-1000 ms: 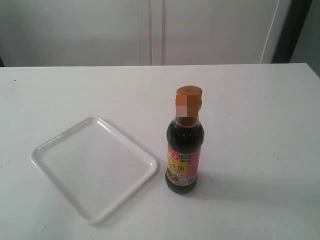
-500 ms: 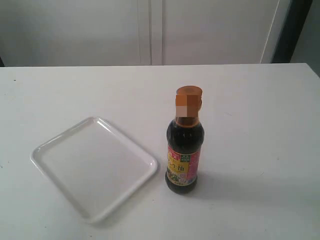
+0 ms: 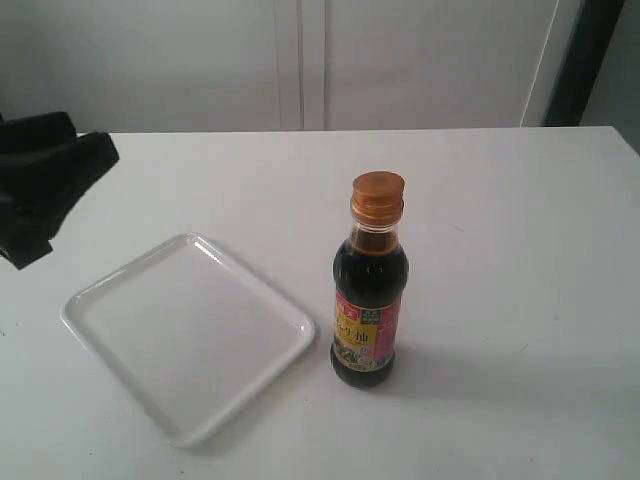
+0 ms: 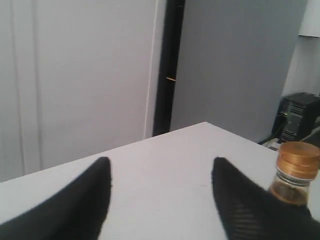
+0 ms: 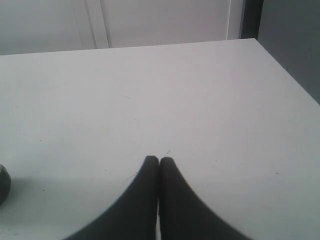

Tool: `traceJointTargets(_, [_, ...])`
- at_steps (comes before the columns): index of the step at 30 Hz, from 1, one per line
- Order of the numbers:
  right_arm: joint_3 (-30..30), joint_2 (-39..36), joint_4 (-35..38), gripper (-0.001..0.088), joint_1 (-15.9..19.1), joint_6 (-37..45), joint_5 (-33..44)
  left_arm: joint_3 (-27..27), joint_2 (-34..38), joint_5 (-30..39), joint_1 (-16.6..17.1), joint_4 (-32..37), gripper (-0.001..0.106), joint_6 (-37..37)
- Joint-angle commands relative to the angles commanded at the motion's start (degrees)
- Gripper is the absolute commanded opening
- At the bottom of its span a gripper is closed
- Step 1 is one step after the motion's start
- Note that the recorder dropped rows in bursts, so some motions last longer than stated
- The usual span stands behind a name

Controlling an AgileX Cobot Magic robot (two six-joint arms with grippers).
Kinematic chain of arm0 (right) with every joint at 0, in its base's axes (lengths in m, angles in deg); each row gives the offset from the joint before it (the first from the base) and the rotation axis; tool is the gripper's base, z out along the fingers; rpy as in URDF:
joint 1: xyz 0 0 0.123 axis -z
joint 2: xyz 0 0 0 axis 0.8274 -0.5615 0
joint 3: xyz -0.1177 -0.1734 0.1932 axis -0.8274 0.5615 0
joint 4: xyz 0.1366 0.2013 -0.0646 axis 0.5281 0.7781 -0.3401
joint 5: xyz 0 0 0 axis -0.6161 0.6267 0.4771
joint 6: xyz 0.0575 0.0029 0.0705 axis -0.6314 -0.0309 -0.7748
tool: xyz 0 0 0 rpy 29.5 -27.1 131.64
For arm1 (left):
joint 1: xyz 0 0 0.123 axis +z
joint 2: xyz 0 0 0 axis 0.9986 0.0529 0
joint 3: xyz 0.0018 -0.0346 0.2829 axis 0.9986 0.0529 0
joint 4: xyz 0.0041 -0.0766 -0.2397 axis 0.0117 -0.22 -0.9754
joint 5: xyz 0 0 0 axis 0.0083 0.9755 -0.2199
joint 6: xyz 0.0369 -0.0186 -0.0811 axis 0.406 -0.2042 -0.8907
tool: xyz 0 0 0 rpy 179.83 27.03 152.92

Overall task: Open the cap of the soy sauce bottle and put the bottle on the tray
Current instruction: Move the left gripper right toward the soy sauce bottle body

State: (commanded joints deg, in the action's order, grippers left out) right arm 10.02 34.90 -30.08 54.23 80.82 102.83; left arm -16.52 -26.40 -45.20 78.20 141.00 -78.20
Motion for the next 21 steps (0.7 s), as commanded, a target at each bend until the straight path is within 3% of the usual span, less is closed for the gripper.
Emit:
traceJointTargets(3, [0.0,0.0,0.0,0.0,0.0,0.0,0.0,0.0,2.38,-0.12,-2.89,-0.83,0.105,-0.22])
traceJointTargets(10, [0.0,0.0,0.0,0.0,0.0,0.0,0.0,-0.38,6.7,-0.39,-8.99,-0.82,0.105,-0.34])
traceJointTargets(21, [0.0,0.0,0.0,0.0,0.0,0.0,0.0,-6.62,14.52,-0.39,-15.82,0.08,0.105,1.35])
